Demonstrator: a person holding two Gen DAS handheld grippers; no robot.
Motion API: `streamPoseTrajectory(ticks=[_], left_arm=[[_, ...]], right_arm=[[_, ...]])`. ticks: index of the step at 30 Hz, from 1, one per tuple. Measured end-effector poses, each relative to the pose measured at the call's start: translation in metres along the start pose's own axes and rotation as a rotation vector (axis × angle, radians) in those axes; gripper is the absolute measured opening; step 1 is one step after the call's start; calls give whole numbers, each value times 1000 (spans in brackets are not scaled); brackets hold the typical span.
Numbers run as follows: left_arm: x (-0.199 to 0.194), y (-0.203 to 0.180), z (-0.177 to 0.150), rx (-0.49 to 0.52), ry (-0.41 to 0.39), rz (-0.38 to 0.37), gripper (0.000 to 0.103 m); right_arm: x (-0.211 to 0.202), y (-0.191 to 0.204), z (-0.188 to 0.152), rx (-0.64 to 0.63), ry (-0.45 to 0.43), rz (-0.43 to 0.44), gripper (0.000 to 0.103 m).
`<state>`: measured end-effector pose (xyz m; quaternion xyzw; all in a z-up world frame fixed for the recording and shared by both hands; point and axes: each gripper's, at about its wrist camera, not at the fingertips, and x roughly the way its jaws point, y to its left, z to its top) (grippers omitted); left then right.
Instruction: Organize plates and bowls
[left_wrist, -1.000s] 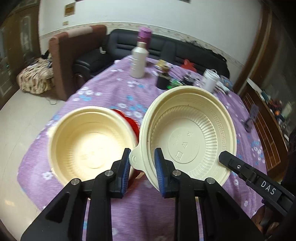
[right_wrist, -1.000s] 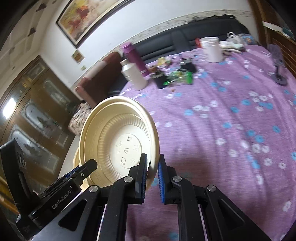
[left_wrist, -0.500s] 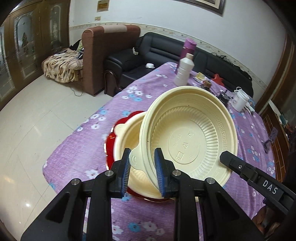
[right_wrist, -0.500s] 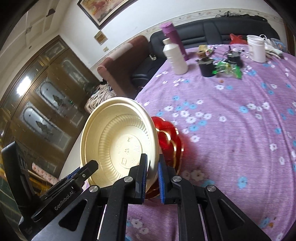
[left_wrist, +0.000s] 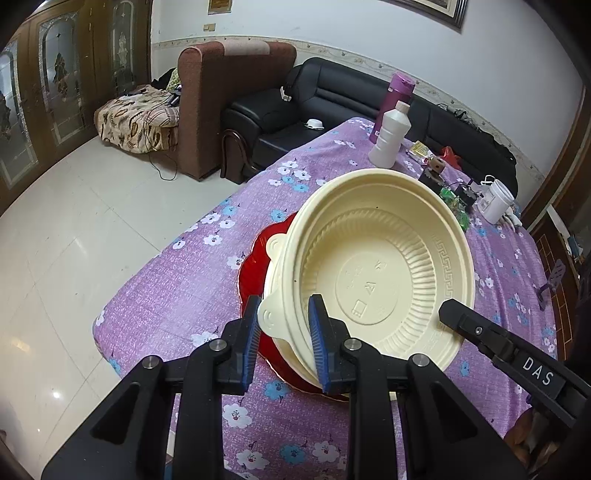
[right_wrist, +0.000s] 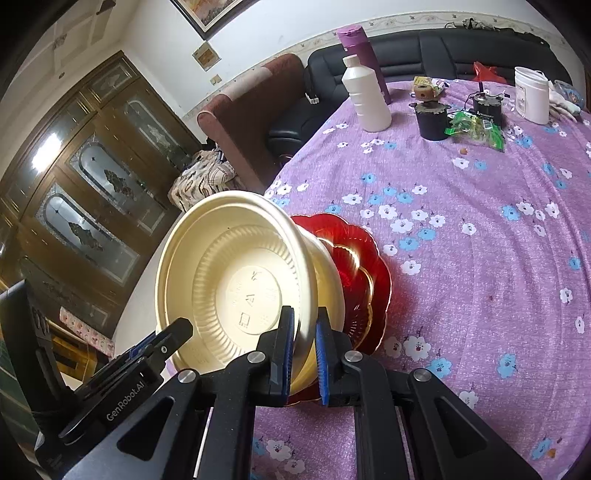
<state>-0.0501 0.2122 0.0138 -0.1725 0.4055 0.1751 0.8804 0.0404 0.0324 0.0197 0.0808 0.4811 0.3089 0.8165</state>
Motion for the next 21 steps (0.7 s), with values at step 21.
streamPoseTrajectory(ticks=[21], left_arm=[[13, 2, -4, -3, 39, 14, 24]], right_arm=[[13, 0, 0, -20, 34, -42, 11]])
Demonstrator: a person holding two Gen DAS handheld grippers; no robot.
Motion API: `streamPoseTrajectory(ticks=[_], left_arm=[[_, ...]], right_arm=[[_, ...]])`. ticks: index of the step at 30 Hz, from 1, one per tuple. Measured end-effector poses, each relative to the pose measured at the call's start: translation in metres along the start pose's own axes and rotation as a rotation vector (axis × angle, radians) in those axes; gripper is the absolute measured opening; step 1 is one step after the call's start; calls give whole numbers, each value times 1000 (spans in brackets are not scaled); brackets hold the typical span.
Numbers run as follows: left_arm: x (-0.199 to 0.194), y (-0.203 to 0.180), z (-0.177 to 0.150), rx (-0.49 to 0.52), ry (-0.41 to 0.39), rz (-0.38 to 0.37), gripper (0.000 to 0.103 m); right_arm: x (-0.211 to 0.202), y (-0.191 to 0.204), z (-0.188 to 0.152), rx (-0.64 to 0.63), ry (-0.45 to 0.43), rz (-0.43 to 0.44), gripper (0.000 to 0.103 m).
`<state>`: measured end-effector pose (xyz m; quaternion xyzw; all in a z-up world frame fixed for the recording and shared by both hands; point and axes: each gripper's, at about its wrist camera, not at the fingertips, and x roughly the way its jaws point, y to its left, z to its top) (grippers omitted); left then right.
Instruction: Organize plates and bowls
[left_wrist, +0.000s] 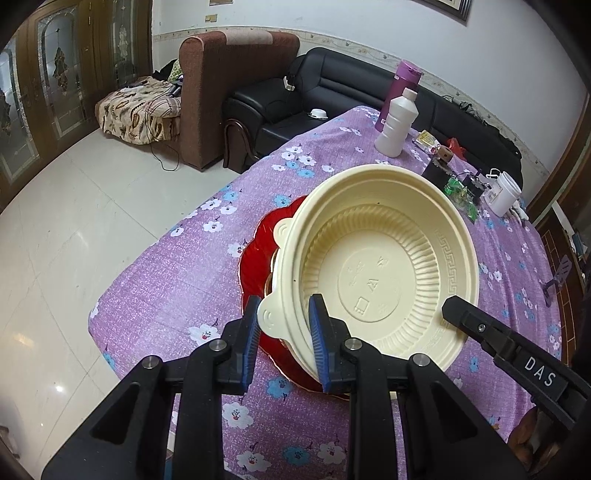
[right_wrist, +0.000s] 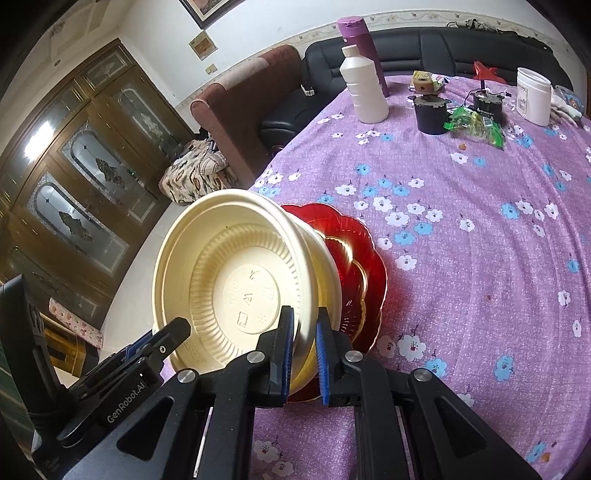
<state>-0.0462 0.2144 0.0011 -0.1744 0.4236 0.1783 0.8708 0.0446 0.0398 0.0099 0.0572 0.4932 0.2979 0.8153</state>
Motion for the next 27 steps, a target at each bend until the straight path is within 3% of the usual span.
streamPoseTrajectory(ticks=[14, 15, 17, 24, 27], left_arm=[[1, -2, 4, -16, -17, 28, 24], [2, -2, 5, -15, -18, 37, 24], [2, -1, 7, -15, -16, 45, 25], [-17, -3, 1, -12, -95, 78, 60], [-26, -11, -9, 41, -112, 54, 62]], right_arm=[[1, 12, 7, -62, -15, -66, 16], [0, 11, 8, -64, -21, -76, 20], [-2, 11, 10, -68, -34, -92, 40], [-28, 8, 9, -99, -101, -77, 55], [-43, 6, 0, -148, -123, -73, 62]])
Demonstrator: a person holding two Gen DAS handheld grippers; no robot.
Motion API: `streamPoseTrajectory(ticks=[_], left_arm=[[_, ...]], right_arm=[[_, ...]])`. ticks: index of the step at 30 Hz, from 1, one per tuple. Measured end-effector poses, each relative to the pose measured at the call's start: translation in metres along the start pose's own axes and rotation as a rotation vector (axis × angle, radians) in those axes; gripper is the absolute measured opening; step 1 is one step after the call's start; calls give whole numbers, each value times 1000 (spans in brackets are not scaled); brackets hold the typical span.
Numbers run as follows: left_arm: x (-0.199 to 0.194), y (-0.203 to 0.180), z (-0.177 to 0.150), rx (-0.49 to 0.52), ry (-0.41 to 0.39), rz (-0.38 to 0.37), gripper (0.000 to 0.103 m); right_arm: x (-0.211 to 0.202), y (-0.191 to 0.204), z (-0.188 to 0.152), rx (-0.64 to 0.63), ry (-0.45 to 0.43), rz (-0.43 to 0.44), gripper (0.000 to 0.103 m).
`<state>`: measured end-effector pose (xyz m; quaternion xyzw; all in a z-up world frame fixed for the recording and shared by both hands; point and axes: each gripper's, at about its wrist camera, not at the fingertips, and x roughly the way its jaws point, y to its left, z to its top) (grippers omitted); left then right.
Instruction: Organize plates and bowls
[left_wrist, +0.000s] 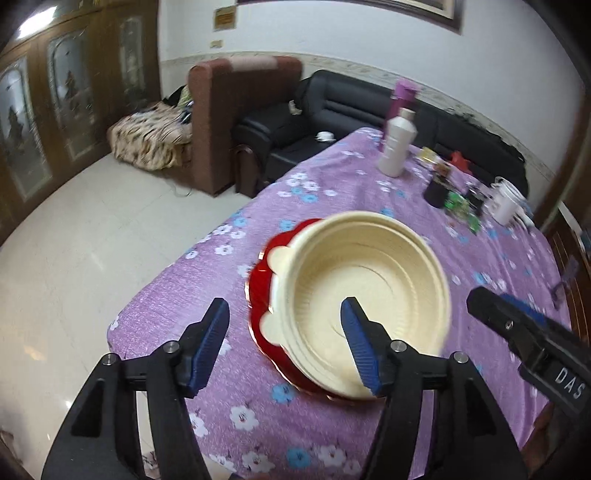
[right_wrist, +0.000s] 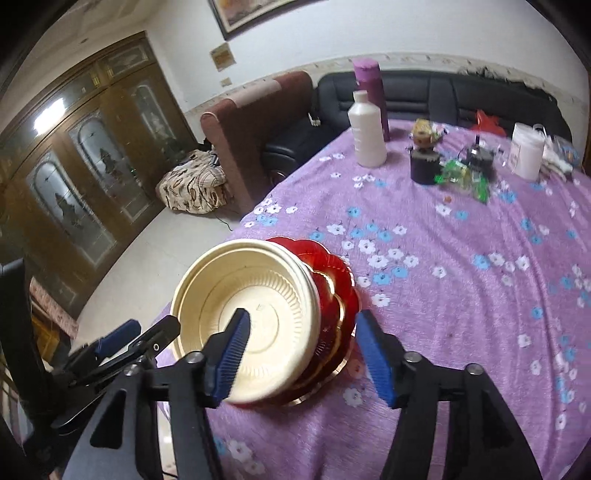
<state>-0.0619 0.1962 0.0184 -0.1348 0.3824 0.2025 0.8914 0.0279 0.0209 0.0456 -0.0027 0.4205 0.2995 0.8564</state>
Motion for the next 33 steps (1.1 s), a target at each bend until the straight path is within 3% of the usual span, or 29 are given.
streamPoseTrajectory(ticks=[2, 4, 10, 14, 18, 24, 26, 33], left_arm=[[-5, -7, -7, 30, 5, -14, 63], [-6, -12, -16, 50, 29, -27, 73], [-11, -17, -28, 38, 30, -30, 84], [-11, -16, -29, 46, 33, -19, 89], [-10, -15, -28, 48, 25, -23, 103], [-3, -15, -30, 64, 50, -44, 103], [-1, -15, -30, 70, 57, -43, 103], [-1, -15, -30, 76, 52, -43, 103]], right_arm=[[-12, -2, -6, -27, -11, 11, 63], [-22, -7, -13, -58, -18, 2, 67], [-40, -14, -40, -209, -15, -51, 79], [-39, -10, -58, -292, 9, -56, 81], [-34, -7, -66, -329, 21, -61, 82], [-28, 4, -71, -385, 35, -47, 88], [-24, 9, -72, -412, 49, -51, 103], [-16, 13, -72, -431, 47, -68, 102]])
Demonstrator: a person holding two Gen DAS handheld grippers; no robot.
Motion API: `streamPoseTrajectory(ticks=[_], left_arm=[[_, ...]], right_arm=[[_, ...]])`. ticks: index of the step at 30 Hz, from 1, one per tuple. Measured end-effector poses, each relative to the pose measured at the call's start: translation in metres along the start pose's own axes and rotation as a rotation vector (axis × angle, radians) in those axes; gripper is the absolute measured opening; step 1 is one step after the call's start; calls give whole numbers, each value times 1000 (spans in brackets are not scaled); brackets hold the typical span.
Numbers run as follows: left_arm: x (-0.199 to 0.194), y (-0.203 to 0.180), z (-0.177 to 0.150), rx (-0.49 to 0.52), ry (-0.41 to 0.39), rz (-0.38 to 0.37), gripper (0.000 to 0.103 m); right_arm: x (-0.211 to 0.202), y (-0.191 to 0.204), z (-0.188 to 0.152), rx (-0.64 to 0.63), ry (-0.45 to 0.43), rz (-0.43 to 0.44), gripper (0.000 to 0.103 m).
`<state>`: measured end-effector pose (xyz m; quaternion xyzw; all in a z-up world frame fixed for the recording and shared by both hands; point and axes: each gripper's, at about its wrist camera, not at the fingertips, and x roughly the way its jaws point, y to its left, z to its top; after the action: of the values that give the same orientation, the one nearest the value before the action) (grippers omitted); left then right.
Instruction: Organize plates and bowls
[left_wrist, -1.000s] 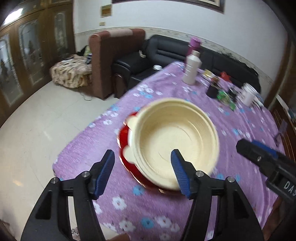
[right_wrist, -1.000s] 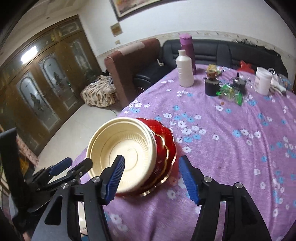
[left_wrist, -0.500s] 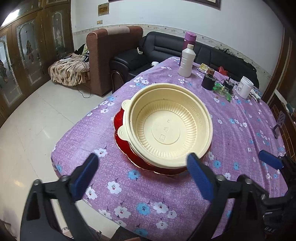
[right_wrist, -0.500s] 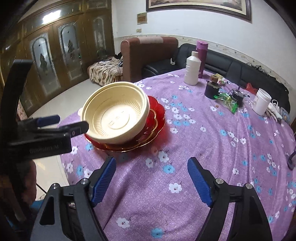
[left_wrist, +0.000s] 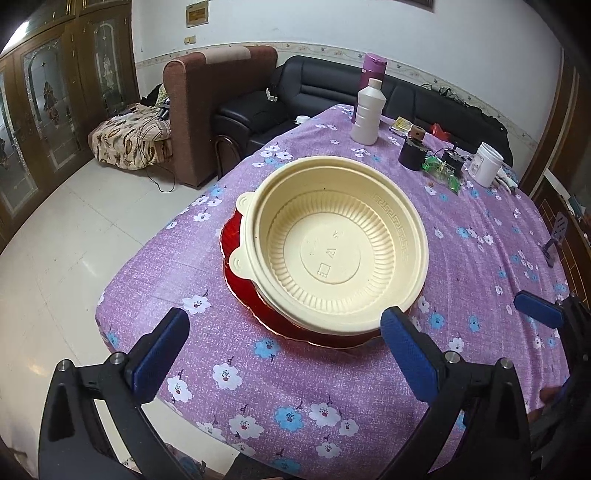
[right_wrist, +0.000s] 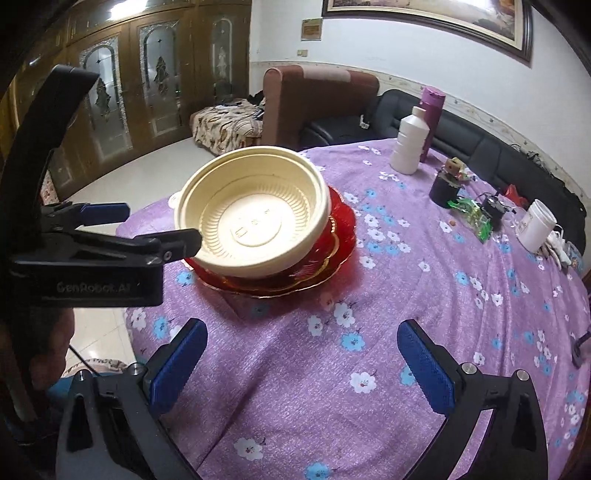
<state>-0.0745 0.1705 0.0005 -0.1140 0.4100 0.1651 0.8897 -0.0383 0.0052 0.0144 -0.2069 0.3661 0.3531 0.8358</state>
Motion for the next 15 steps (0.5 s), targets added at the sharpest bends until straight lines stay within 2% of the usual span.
streamPoseTrajectory(ticks=[9, 15], left_arm=[[-2, -6, 2, 30, 0, -51, 103], [-1, -6, 3, 15, -14, 6, 103]], right_arm=[[-2, 2, 3, -11, -15, -3, 102], [-1, -1, 5, 0, -18, -8, 102]])
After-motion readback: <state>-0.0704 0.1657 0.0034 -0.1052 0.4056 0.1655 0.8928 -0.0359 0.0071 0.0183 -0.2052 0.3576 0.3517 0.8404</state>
